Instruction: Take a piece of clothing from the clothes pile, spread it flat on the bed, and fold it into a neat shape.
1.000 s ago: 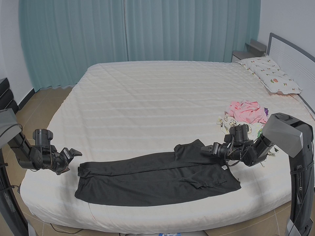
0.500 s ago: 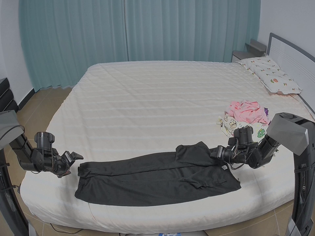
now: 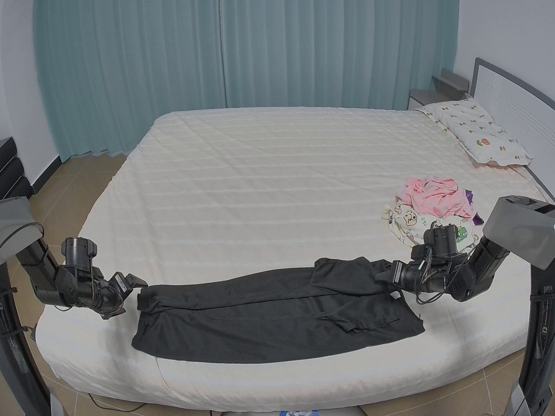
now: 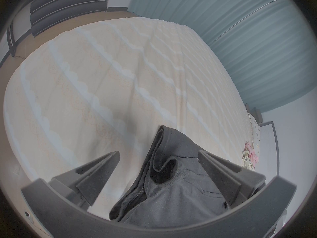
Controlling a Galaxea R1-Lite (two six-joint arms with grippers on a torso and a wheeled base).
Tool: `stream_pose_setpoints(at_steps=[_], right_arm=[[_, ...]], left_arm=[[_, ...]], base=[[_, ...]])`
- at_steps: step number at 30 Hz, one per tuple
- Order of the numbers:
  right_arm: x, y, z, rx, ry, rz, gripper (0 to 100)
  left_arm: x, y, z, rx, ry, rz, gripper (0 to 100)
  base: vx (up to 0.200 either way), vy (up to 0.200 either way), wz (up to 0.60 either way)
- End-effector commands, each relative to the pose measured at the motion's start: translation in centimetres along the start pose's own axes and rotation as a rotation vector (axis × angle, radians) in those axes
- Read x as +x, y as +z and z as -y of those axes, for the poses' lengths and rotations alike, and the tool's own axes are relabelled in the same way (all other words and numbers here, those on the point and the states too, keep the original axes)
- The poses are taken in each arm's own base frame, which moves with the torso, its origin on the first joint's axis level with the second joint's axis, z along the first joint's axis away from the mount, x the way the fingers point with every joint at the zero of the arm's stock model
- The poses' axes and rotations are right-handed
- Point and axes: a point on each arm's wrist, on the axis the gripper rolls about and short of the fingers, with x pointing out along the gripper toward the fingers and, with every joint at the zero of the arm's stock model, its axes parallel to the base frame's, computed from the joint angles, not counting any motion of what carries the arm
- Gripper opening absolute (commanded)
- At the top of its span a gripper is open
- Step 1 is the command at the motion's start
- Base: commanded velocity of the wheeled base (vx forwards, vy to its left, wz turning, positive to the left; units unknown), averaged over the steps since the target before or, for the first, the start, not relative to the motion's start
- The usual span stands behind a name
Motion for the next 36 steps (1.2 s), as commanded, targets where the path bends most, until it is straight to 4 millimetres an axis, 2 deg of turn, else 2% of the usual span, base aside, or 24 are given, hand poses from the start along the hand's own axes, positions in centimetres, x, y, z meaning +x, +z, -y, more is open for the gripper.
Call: stream_pose_setpoints(at_steps=[1, 6, 12, 20, 21, 29, 32, 36], right_arm=[[-0.4, -0.2, 0.0, 0.003, -0.007, -0.003, 100], [-2.1, 0.4, -1.4, 0.019, 0.002, 0.038, 100], [-3.7, 0.0, -4.0, 0.17, -0.034, 0.096, 100], [-2.8, -1.5, -5.6, 0.328, -0.122, 0.131, 100], [-2.9, -1.5, -5.7, 0.333, -0.122, 0.129, 100], [-2.6, -2.1, -6.4, 0.435, -0.164, 0.064, 100], [-2.0, -1.5, -7.2, 0.524, -0.181, 0.042, 100], [-1.0, -1.2, -7.5, 0.543, -0.197, 0.026, 100]], left_arm=[[-0.1, -0.3, -0.1, -0.006, 0.005, -0.008, 100], [0.3, -0.8, 1.0, -0.016, -0.008, -0.019, 100], [1.0, -1.5, 2.6, -0.066, 0.015, 0.009, 100], [1.5, -1.7, 2.7, -0.088, 0.043, 0.021, 100], [1.5, -1.7, 2.7, -0.09, 0.044, 0.024, 0], [1.4, -1.5, 3.1, -0.117, 0.048, 0.052, 0], [1.4, -1.0, 3.3, -0.126, 0.058, 0.087, 0], [1.3, -0.8, 3.4, -0.14, 0.053, 0.094, 0]], base=[[0.0, 0.0, 0.0], [0.0, 0.0, 0.0], [0.0, 0.0, 0.0], [0.0, 0.0, 0.0], [0.0, 0.0, 0.0], [0.0, 0.0, 0.0], [0.0, 0.0, 0.0], [0.0, 0.0, 0.0]])
